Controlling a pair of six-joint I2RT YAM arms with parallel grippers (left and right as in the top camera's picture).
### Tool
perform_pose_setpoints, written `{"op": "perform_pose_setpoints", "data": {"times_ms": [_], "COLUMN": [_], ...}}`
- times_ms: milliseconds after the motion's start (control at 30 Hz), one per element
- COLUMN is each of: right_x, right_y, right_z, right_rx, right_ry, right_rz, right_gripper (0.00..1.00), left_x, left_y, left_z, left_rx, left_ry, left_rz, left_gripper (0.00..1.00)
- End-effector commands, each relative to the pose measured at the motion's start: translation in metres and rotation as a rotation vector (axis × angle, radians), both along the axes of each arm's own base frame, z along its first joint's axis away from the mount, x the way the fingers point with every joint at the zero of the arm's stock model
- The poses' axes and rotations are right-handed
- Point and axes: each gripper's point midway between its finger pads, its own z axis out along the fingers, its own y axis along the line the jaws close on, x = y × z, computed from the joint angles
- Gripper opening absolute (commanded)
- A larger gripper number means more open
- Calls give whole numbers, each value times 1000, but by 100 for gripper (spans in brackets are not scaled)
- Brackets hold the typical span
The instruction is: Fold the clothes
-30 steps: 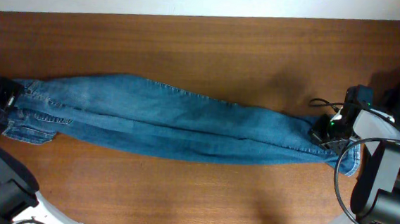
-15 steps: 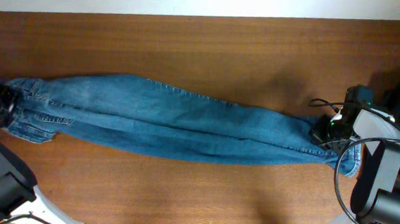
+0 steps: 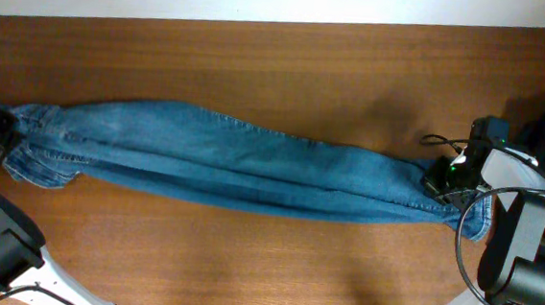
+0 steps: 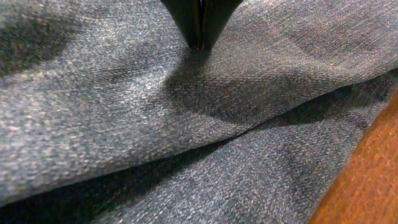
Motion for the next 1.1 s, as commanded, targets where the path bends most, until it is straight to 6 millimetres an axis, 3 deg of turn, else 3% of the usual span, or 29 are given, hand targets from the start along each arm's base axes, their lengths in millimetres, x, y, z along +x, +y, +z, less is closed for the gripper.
{"op": "perform_pose_setpoints", "data": {"times_ms": [0, 100, 167, 267, 333, 400, 500, 600, 667, 700, 733, 767, 800, 933, 1067], "right_x": [-37, -37, -37, -37, -37, -37, -37, -37, -37, -37, -38, -38, -38, -37, -37], "right_y": [-22, -22, -22, -22, -23, -23, -23, -23, -23, -23, -23, -23, -23, -23, -23], "right_z": [-26, -26, -26, -26, -26, -26, -26, -26, -26, -26, -26, -26, -26, -26, -26], "right_rx": [-91, -91, -91, -95, -97, -99, -102, -101, -101, -101, -100, -101, -101, -101, -101], "right_ry": [158, 158, 158, 159, 161, 161, 162, 163, 162, 163, 163, 163, 163, 163, 162], "right_rz": [-20, -21, -21, -20, -21, -20, -20, -20, -21, -21, -21, -20, -20, -20, -20], "right_gripper": [4, 4, 4, 4, 4, 4, 4, 4, 4, 4, 4, 4, 4, 4, 4], "left_x": [31, 43, 48, 56, 56, 41, 29, 12, -9, -20, -27, -31, -36, -49, -39], "left_y": [25, 21, 11, -7, -30, -45, -47, -32, -10, 0, 6, 9, 12, 14, -11], "left_z": [77, 128, 150, 166, 161, 141, 121, 101, 88, 84, 84, 84, 83, 81, 82], "left_rx": [120, 198, 235, 270, 282, 253, 205, 200, 209, 212, 208, 204, 197, 145, 70], "left_ry": [-180, -246, -269, -284, -249, -139, -76, 3, 106, 145, 159, 163, 170, 194, 146], "left_rz": [-68, -137, -189, -272, -400, -448, -445, -401, -279, -226, -203, -193, -179, -100, -190], "left_gripper": [1, 1, 1, 1, 1, 1, 1, 6, 21, 60, 76, 80, 99, 99, 99]}}
